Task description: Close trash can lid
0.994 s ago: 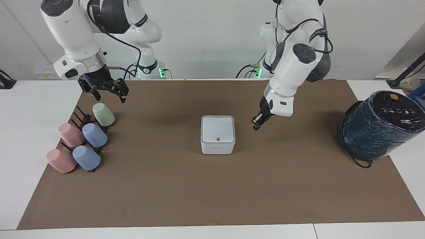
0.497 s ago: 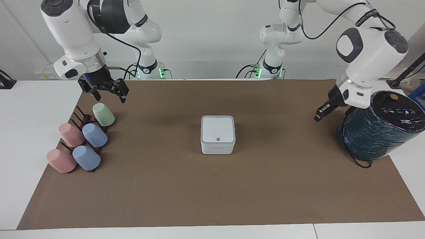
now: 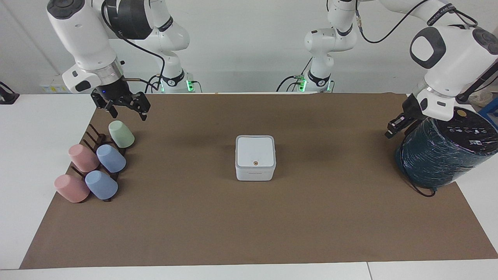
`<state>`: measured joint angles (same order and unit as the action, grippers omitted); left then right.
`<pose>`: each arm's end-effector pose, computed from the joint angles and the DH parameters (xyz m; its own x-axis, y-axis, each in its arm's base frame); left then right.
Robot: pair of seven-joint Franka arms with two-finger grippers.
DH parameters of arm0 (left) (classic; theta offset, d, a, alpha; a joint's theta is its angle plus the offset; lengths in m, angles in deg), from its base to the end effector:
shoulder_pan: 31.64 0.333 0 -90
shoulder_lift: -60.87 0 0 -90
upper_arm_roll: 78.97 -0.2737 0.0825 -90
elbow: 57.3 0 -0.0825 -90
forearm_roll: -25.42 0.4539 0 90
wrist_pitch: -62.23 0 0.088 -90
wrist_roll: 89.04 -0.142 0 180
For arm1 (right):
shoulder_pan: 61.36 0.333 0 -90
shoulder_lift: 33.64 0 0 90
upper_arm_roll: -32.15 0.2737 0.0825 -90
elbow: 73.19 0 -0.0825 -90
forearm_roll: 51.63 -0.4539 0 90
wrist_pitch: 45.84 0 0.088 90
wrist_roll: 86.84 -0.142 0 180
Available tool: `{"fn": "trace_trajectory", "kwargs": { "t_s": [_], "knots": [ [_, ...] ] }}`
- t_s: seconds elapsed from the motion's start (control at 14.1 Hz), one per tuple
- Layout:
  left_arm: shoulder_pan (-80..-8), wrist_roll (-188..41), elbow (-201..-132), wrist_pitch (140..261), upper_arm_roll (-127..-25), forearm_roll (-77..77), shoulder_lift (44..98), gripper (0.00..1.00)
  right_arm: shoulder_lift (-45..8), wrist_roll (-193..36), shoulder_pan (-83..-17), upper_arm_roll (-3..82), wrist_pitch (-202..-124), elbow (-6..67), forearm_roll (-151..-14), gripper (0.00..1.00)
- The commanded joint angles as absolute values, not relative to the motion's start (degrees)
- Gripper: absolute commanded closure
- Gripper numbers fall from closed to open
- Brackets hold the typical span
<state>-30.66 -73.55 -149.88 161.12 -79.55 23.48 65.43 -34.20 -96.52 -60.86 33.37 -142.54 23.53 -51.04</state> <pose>0.6568 0.0135 0.4855 0.9543 0.2980 0.0206 0.2970 -0.9540 0.0397 0.6290 0.0176 0.4997 0.9905 -0.1373 0.0110 -0.1374 -0.9905 0.0087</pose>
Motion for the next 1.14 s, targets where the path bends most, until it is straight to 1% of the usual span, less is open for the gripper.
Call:
{"fn": "trace_trajectory", "kwargs": {
  "t_s": [0.0,0.07,0.21,0.28,1.06],
  "knots": [
    [-32.3,-78.0,-149.8,160.7,-79.4,26.6,64.2,0.14,-34.7,-95.8,-61.8,33.5,-142.3,24.0,-50.8,0.00],
    [-33.2,-80.8,-149.8,160.7,-79.5,27.8,64.1,0.14,-34.7,-95.8,-61.9,33.5,-142.4,24.0,-50.8,0.00],
    [-33.3,-83.2,-149.1,160.7,-78.9,28.6,63.7,0.09,-34.7,-95.8,-61.7,33.6,-142.3,24.0,-50.8,0.00],
    [-33.3,-83.4,-149.1,160.8,-78.5,28.6,63.1,0.00,-34.7,-95.8,-61.6,33.6,-142.3,24.0,-50.8,0.00],
    [-33.3,-89.7,-149.1,160.8,-78.4,28.2,61.5,0.00,-34.8,-95.7,-61.1,33.6,-141.9,24.0,-50.8,0.00]
  ]
}}
